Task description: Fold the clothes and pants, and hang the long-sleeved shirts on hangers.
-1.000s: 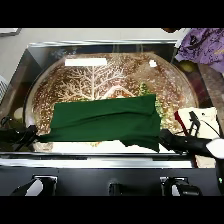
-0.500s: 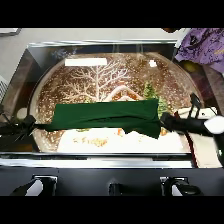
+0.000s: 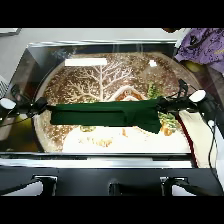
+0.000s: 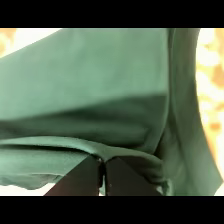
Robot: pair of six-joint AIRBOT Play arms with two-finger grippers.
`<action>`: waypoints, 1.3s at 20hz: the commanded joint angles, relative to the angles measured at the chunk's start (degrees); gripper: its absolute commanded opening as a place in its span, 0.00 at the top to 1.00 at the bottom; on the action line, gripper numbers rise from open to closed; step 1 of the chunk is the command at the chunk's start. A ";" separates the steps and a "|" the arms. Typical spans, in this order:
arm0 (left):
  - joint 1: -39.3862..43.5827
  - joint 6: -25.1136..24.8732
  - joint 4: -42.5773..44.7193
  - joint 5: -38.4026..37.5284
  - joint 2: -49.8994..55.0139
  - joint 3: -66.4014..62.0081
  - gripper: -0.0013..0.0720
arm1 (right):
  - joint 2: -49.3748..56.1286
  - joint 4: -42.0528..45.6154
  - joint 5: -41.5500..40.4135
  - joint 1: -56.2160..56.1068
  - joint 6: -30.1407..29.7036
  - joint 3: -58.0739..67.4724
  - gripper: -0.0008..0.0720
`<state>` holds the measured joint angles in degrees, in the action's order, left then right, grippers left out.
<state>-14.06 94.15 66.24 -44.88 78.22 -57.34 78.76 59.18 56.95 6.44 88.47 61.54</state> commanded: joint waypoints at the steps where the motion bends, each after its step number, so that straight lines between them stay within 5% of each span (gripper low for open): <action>1: 2.29 -0.26 -0.04 -0.07 9.38 -7.06 0.96 | 6.58 0.00 -2.84 0.02 -1.79 2.67 0.95; 7: 4.00 -0.11 -0.48 -1.14 14.60 -9.22 0.95 | 10.36 -2.12 -8.61 0.02 -2.38 2.91 0.94; 11: 4.15 -0.07 -0.98 -1.18 14.56 -9.46 0.51 | 10.32 -6.36 -8.17 0.04 -2.34 3.15 0.71; 12: 4.15 -0.07 -1.36 -1.60 14.53 -10.05 0.51 | 10.21 -6.71 -6.64 0.04 -2.34 4.07 0.70; 15: 4.04 -0.15 -0.98 -4.74 14.01 -14.56 0.18 | 9.68 -4.79 1.70 1.51 -1.99 11.21 0.53; 18: 3.76 -0.11 3.50 -8.63 11.69 -20.72 0.15 | 9.51 1.57 9.09 7.37 1.33 18.93 0.30; 23: 3.80 -0.09 6.01 -13.20 9.25 -25.55 0.15 | 15.06 -7.61 20.02 16.98 -9.46 17.07 0.23; 26: 3.80 -0.07 6.01 -14.32 9.20 -25.53 0.15 | 19.85 -11.21 20.00 16.44 -13.42 15.93 0.17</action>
<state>-10.22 94.04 71.59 -57.32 87.96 -81.93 94.74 52.40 73.56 21.69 80.09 78.02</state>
